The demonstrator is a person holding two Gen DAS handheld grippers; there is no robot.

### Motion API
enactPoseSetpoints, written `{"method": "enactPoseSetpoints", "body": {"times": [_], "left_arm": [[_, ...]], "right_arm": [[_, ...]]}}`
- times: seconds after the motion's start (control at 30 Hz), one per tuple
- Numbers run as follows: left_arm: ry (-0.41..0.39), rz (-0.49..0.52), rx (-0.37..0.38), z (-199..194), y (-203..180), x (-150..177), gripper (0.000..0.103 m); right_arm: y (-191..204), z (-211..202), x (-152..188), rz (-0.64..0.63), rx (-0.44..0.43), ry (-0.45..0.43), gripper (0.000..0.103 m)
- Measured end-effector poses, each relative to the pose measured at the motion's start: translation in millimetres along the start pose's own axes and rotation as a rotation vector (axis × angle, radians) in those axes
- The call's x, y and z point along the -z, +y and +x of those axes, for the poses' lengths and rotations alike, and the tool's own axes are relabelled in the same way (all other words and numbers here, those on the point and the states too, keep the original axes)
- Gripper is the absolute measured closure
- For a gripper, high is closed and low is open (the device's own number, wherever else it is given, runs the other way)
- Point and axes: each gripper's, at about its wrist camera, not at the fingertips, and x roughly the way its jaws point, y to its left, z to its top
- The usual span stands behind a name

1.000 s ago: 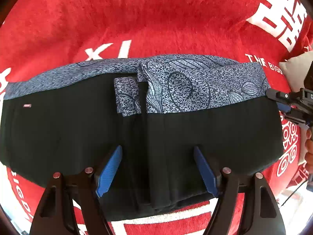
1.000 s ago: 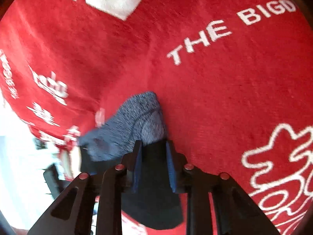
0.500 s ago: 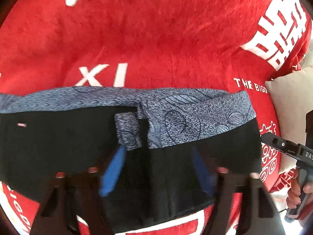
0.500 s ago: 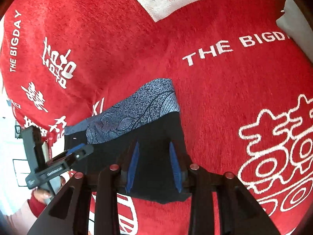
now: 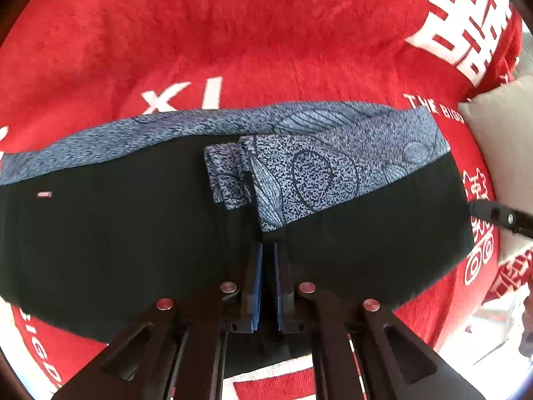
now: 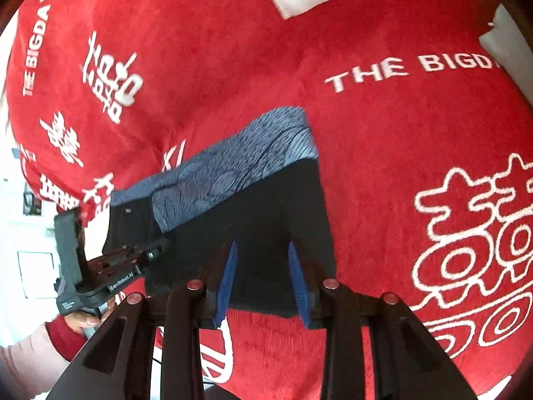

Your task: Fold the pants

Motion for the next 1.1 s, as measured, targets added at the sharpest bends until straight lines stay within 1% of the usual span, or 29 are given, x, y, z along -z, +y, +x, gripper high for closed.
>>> {"method": "enactPoseSetpoints", "body": {"times": [0.1, 0.13, 0.17, 0.2, 0.23, 0.3, 0.43, 0.53, 0.67, 0.8, 0.87, 1.0, 1.1], "left_arm": [[-0.017, -0.012, -0.033, -5.1, -4.6, 2.6, 0.094], [-0.021, -0.013, -0.041, -7.0, -6.0, 2.7, 0.092], [-0.023, -0.016, -0.051, -8.4, -7.3, 2.9, 0.085], [-0.026, -0.024, -0.065, -11.1, -8.6, 4.1, 0.048], [-0.043, -0.035, -0.079, -15.4, -8.2, 5.1, 0.019], [-0.092, -0.04, -0.081, -23.5, -2.9, 8.8, 0.018], [-0.067, -0.064, -0.094, -23.6, 5.9, 12.2, 0.018], [-0.057, -0.087, -0.114, -29.5, 18.2, 23.3, 0.018], [-0.04, -0.141, -0.13, -32.6, 36.3, 37.9, 0.018], [-0.022, -0.183, -0.141, -36.6, 59.2, 54.5, 0.018], [-0.013, -0.2, -0.151, -39.0, 71.4, 62.3, 0.018], [0.005, -0.251, -0.149, -45.1, 97.9, 77.4, 0.018], [-0.009, -0.288, -0.142, -53.0, 117.0, 86.3, 0.018]], "right_arm": [[10.5, 0.9, 0.1, -0.03, 0.021, -0.003, 0.067], [12.6, 0.6, 0.5, -0.037, 0.028, -0.003, 0.067], [15.5, 0.3, 0.6, -0.048, 0.043, -0.003, 0.067], [17.0, -0.5, 1.0, -0.054, 0.053, -0.003, 0.067], [18.6, -2.5, 1.7, -0.062, 0.061, -0.004, 0.066], [24.7, -3.1, 3.0, -0.077, 0.083, -0.004, 0.061], [39.8, -4.1, 9.6, -0.122, 0.136, -0.011, 0.059], [54.2, -3.3, 15.8, -0.162, 0.179, -0.025, 0.053], [76.9, 5.1, 22.8, -0.218, 0.224, -0.023, 0.052], [99.6, 21.5, 29.1, -0.235, 0.214, 0.0, 0.052], [113.2, 34.5, 33.3, -0.247, 0.219, 0.02, 0.052], [136.7, 56.9, 38.2, -0.271, 0.236, 0.044, 0.052], [156.3, 69.9, 41.3, -0.279, 0.232, 0.046, 0.052]]}}
